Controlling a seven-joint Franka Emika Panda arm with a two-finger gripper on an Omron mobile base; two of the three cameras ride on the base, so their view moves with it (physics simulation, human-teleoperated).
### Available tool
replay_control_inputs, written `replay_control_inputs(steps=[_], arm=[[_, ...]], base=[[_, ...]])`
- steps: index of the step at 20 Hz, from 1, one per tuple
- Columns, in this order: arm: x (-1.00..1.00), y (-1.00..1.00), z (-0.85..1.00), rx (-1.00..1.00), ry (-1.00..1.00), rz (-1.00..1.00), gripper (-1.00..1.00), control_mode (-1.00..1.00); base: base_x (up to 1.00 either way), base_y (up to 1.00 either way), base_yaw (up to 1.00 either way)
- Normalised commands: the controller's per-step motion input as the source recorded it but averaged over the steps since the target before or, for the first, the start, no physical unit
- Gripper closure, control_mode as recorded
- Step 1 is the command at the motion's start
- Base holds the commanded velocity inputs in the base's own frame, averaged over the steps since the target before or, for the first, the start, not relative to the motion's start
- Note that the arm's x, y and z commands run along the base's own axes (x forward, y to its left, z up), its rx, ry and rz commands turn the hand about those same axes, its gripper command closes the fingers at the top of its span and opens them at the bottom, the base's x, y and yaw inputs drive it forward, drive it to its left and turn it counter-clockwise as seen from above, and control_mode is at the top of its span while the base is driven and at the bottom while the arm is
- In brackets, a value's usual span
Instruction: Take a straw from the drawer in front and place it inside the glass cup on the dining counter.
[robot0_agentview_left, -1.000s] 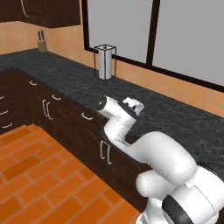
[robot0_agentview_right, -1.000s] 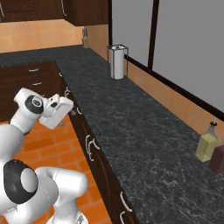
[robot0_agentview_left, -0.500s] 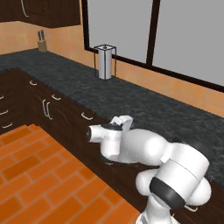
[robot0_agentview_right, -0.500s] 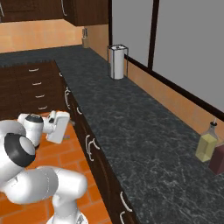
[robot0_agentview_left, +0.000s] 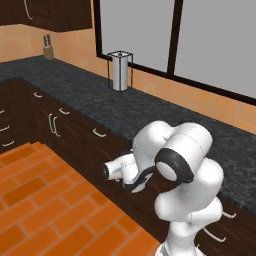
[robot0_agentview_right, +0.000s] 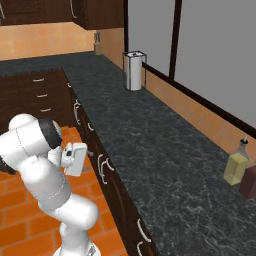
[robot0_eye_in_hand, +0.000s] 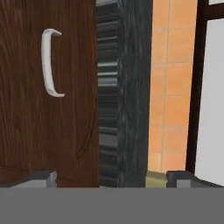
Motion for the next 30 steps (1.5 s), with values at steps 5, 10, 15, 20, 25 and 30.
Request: replay_control_inputs(steps=[5, 10, 15, 20, 25, 30], arm=[[0.49, 0.0, -0.64, -0.05, 0.0, -0.09, -1.0, -1.0], [0.45, -0.04, -0.53, -0.05, 0.0, -0.1, -1.0, -1.0], [0.45, -0.2, -0.4, -0.01, 0.0, -0.06, -1.0, -1.0], [0.52, -0.25, -0.29, 0.0, 0.0, 0.0, -1.0, -1.0], [0.6, -0.26, -0.24, 0.03, 0.0, 0.01, -1.0, -1.0], [0.53, -0.26, -0.24, 0.03, 0.0, 0.02, -1.0, -1.0]], base=[[0.0, 0.0, 0.0], [0.0, 0.0, 0.0], [0.0, 0.0, 0.0], [0.0, 0.0, 0.0], [0.0, 0.0, 0.0], [0.0, 0.0, 0.0]])
